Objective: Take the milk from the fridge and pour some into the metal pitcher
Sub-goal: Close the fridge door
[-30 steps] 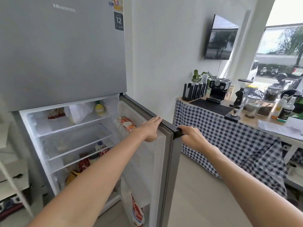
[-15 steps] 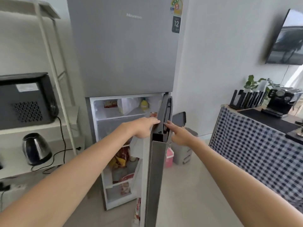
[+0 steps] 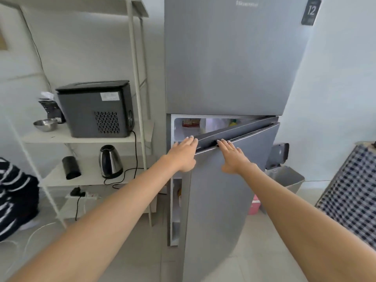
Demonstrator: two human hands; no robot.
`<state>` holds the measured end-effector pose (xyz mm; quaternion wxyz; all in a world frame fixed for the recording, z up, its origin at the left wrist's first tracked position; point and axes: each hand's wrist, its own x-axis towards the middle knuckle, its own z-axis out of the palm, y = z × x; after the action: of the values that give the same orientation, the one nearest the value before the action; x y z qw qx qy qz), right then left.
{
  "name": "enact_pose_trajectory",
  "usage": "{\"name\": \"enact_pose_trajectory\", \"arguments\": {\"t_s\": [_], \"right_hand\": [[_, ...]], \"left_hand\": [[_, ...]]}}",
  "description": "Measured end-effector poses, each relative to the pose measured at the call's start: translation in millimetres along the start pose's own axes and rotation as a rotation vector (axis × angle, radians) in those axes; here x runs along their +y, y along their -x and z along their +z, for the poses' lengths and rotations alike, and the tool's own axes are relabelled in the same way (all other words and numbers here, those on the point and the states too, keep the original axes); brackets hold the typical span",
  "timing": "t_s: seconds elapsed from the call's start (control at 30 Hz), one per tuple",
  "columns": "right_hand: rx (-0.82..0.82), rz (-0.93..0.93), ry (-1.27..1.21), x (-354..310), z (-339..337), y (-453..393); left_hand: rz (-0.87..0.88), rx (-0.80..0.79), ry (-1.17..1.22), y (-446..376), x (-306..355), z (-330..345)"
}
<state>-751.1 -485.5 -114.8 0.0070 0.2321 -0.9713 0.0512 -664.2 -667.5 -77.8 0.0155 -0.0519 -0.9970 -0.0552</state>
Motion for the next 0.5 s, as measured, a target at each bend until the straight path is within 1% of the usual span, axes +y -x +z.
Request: {"name": "enact_pose_trajectory", "arguments": {"t_s": [0.3,0.33,0.43,0.5], "right_hand": [[0.003,0.003,0.048,-27,7,-79],[0.005,0.007,0.045,-30,8,-87],[0.013,0.03,0.045,-38,15,-110],[0.022,0.049,0.047,-43,19,-124]], "left_hand": [[-0.075,0.167,-0.168,-66,-62,37],[-0.07,0.171,-0.163,-73,-68,39],[-0.049,0.107,-0.118,-94,-85,43],[-0.048,0.093,-0.109,-108,-94,45]]}}
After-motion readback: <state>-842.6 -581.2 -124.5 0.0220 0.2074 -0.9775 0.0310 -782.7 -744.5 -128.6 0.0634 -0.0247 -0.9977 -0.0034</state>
